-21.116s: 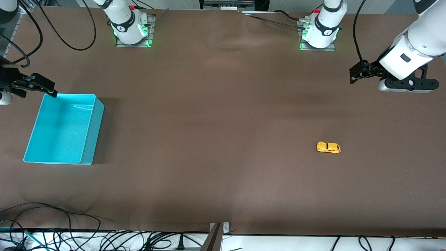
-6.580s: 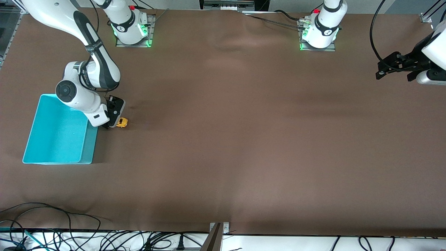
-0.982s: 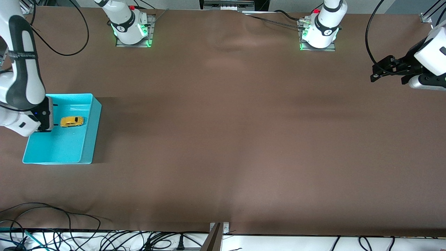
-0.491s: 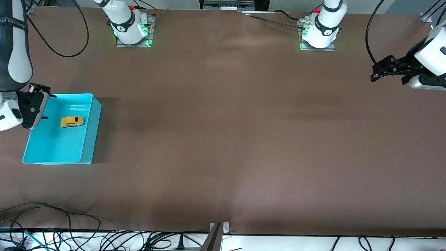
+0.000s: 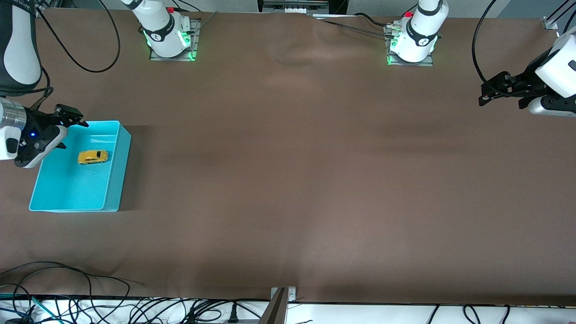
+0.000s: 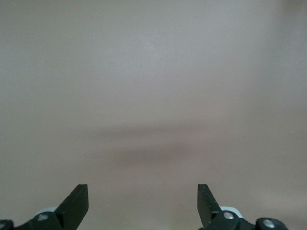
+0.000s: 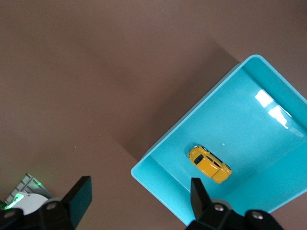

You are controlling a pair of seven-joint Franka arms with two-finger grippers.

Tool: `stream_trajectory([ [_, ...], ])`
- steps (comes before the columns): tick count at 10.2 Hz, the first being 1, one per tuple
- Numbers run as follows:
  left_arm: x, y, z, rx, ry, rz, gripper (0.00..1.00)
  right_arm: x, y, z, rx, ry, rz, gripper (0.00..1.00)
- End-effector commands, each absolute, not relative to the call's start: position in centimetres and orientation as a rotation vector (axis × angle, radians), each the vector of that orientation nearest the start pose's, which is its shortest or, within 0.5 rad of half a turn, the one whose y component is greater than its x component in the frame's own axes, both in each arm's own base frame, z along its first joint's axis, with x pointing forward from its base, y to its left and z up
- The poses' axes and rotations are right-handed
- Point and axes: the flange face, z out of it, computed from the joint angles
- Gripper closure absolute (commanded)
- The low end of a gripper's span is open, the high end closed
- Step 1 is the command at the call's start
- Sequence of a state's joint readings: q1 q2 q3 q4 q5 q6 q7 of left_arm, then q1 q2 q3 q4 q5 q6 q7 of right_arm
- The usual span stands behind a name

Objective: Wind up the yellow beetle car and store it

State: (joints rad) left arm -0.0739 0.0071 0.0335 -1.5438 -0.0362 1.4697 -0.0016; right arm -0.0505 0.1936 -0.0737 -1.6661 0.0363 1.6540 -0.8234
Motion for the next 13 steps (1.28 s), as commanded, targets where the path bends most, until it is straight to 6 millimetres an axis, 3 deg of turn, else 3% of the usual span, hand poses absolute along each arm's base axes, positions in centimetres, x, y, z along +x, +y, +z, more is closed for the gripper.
stream_trajectory([
  [1,54.8,-2.7,63.1,-3.183,0.064,0.119,0.00,57.8,-4.7,51.0,-2.961,-0.631,0.238,0.08],
  [2,54.8,-2.7,63.1,-3.182,0.064,0.121,0.00,57.3,-3.2,51.9,-3.004,-0.447,0.261,0.06],
  [3,54.8,-2.7,63.1,-3.184,0.064,0.121,0.00,56.8,-2.8,52.8,-3.021,-0.372,0.254,0.03],
  [5,54.8,-2.7,63.1,-3.184,0.062,0.121,0.00,56.1,-2.8,54.4,-3.030,-0.357,0.223,0.03],
  [9,54.8,-2.7,63.1,-3.182,0.064,0.121,0.00,54.0,-2.4,56.9,-3.081,0.041,0.272,0.00],
  [13,54.7,-2.7,63.2,-3.183,0.064,0.119,0.00,52.5,1.7,59.2,-3.119,0.189,0.242,0.00],
])
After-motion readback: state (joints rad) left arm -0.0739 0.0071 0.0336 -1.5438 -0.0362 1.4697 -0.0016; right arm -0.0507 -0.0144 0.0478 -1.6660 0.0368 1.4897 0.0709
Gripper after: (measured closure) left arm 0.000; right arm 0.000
